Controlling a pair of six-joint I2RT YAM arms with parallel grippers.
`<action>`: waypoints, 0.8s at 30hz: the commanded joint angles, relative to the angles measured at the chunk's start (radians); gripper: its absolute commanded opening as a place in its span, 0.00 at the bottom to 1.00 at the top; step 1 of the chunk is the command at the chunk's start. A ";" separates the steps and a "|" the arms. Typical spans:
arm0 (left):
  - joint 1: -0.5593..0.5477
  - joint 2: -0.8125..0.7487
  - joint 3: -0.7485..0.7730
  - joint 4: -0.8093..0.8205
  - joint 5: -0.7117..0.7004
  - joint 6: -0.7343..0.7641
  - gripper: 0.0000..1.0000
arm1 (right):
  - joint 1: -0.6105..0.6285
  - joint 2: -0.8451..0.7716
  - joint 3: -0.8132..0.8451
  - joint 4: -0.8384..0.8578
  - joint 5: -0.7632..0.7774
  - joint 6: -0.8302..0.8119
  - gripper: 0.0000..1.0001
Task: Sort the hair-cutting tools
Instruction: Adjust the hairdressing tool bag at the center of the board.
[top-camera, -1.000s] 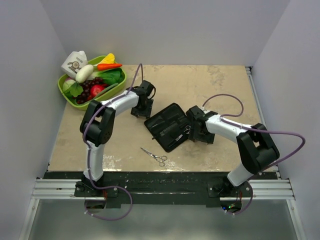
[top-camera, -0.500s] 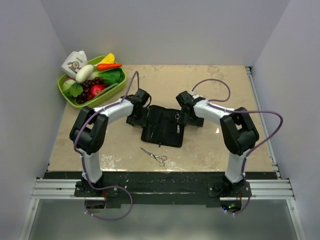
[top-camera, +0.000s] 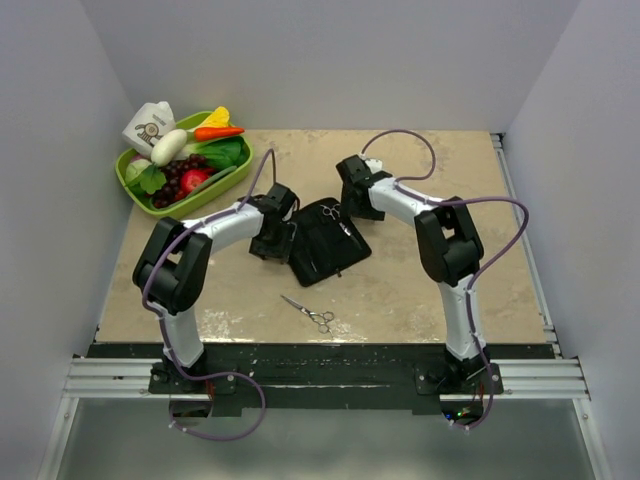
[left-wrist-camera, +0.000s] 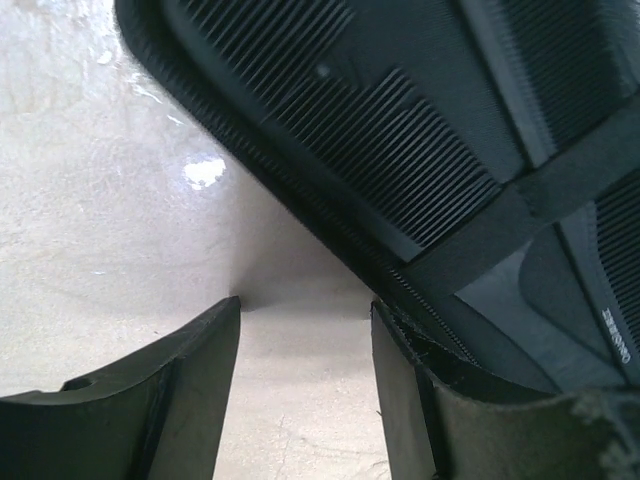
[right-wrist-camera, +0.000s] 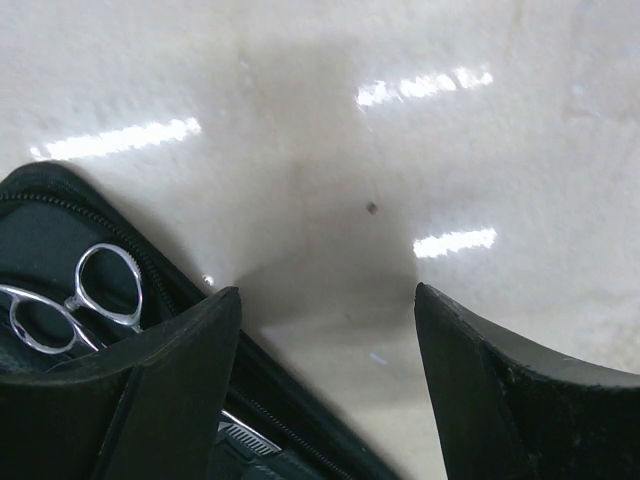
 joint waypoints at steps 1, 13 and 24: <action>-0.015 0.012 -0.020 0.043 0.065 -0.010 0.60 | 0.030 0.111 0.029 -0.018 -0.158 -0.044 0.75; -0.082 -0.012 0.018 0.020 0.108 -0.017 0.60 | 0.082 0.107 0.061 -0.012 -0.188 -0.097 0.76; -0.092 -0.239 0.001 -0.084 0.042 -0.010 0.61 | 0.082 -0.143 0.012 -0.034 0.043 -0.156 0.82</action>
